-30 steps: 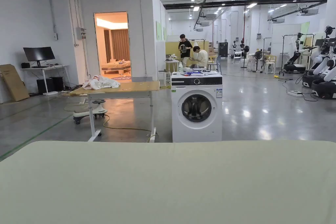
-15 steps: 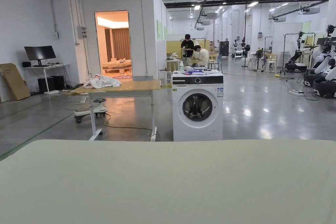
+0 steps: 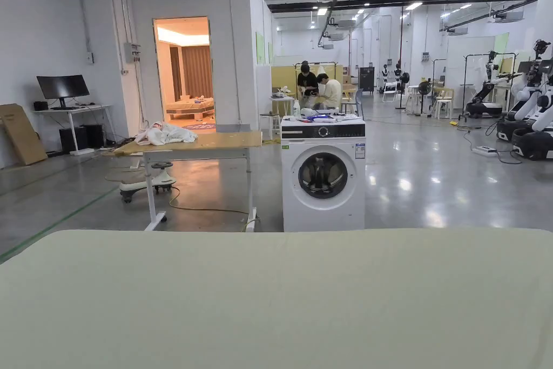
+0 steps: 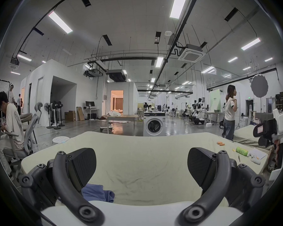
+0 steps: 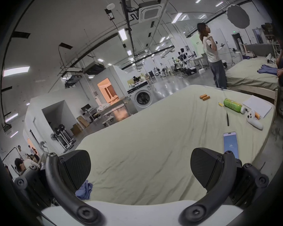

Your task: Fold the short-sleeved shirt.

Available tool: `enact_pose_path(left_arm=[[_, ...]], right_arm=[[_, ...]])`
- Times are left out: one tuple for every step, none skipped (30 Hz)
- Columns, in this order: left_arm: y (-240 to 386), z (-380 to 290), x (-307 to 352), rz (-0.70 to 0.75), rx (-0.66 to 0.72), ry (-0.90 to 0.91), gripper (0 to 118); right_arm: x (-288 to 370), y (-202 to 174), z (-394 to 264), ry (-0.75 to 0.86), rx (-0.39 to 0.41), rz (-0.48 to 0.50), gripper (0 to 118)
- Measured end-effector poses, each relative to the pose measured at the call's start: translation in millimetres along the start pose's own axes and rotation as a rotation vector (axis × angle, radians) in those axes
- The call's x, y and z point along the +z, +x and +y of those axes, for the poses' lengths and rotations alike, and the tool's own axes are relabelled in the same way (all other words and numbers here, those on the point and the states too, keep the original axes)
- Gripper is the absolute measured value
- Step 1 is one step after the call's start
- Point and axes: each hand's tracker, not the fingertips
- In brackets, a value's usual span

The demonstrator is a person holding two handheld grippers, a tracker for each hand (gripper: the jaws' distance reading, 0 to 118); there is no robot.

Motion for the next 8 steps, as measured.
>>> enact_pose_path(left_arm=[[0.0, 0.2, 0.2, 0.001, -0.003, -0.001, 112], [-0.1, 0.4, 0.2, 0.002, -0.005, -0.002, 112], [-0.2, 0.5, 0.7, 0.004, -0.004, -0.003, 112], [-0.5, 0.5, 1.0, 0.006, 0.0, -0.003, 112], [-1.0, 0.5, 1.3, 0.007, 0.004, -0.004, 112], [-1.6, 0.5, 1.7, 0.007, 0.008, -0.005, 112], [-1.7, 0.8, 2.1, 0.008, 0.01, -0.004, 112], [-1.9, 0.8, 2.2, 0.008, 0.012, -0.004, 112]], right_arm=[[-0.5, 0.7, 0.0, 0.009, 0.007, -0.004, 118], [-2.1, 1.1, 0.9, 0.001, 0.01, -0.009, 118], [-3.9, 1.9, 1.8, -0.003, 0.011, -0.012, 118], [-5.0, 2.9, 1.8, 0.0, 0.011, -0.015, 118], [-6.2, 6.5, 0.7, 0.001, 0.007, -0.027, 118], [-7.5, 6.8, 1.0, -0.007, 0.009, -0.039, 118], [-7.8, 6.9, 0.4, -0.005, 0.014, -0.042, 118], [-7.3, 5.4, -0.5, 0.001, 0.028, -0.05, 118]])
